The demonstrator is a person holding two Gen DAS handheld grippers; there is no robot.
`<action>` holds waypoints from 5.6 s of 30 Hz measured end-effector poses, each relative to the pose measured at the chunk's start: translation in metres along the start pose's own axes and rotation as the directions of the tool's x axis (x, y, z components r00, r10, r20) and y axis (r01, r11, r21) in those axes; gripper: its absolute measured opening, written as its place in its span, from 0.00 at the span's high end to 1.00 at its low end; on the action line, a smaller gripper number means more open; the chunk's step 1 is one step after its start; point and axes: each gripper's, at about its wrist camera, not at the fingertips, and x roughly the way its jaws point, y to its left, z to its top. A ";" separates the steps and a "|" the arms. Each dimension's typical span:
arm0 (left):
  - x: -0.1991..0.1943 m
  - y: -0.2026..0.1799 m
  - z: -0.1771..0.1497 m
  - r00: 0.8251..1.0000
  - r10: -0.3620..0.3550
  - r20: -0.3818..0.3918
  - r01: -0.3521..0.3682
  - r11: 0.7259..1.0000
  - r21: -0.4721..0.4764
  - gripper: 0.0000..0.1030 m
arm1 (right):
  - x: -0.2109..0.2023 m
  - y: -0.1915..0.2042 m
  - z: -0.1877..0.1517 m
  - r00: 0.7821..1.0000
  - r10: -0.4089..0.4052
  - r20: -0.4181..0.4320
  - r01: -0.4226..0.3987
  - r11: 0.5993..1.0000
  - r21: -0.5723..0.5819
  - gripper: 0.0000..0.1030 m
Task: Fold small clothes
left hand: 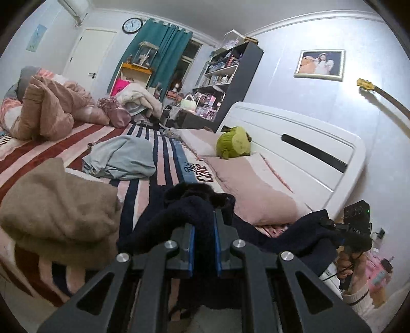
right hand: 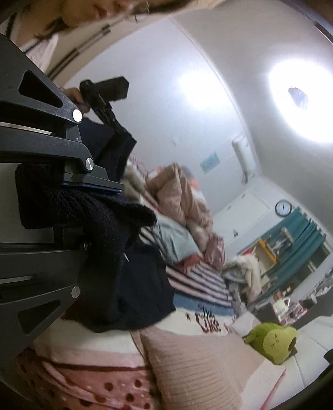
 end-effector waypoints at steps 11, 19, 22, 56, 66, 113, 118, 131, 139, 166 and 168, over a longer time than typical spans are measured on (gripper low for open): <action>0.233 0.099 0.069 0.951 0.245 -0.189 -0.254 0.967 -0.023 0.90 | 0.166 -0.127 0.120 0.938 -0.266 -0.221 0.281 0.959 0.040 0.88; 0.338 0.167 0.048 0.867 0.297 -0.399 -0.355 0.932 -0.077 0.84 | 0.264 -0.229 0.137 0.861 -0.350 -0.368 0.403 0.912 0.077 0.86; 0.333 0.158 0.052 0.873 0.261 -0.412 -0.310 0.949 -0.057 0.55 | 0.272 -0.229 0.139 0.856 -0.335 -0.393 0.392 0.917 0.073 0.63; 0.366 0.141 0.059 0.837 0.364 -0.409 -0.317 0.931 0.179 0.86 | 0.299 -0.188 0.134 0.682 -0.662 -0.309 0.449 0.714 -0.538 0.90; 0.390 0.173 0.045 0.709 0.529 -0.467 -0.514 0.840 0.173 0.78 | 0.304 -0.238 0.146 0.585 -0.734 -0.344 0.610 0.678 -0.410 0.81; 0.238 0.070 -0.009 0.989 0.057 -0.139 -0.085 0.974 -0.208 0.78 | 0.279 -0.059 0.000 0.793 -0.257 -0.553 0.134 0.958 -0.252 0.78; 0.241 0.014 0.023 0.993 0.021 -0.117 -0.026 0.999 -0.043 0.80 | 0.211 -0.068 0.026 0.884 -0.258 -0.389 0.199 0.962 -0.185 0.64; 0.400 -0.165 -0.059 0.753 -0.149 -0.641 0.412 0.866 0.283 0.76 | 0.037 -0.120 0.029 0.921 -0.375 -0.108 0.378 0.926 0.008 0.61; 0.321 -0.142 -0.001 0.796 -0.311 -0.519 0.462 0.867 0.189 0.22 | 0.016 -0.128 0.036 0.942 -0.332 -0.050 0.333 0.943 0.015 0.40; 0.343 -0.043 0.002 0.793 -0.464 -0.396 0.433 0.885 -0.170 0.13 | 0.114 -0.088 0.084 0.903 -0.417 -0.104 0.378 0.886 -0.269 0.83; 0.350 -0.062 0.005 0.780 -0.453 -0.433 0.448 0.886 -0.121 0.13 | 0.093 -0.094 0.086 0.886 -0.455 -0.089 0.423 0.872 -0.246 0.83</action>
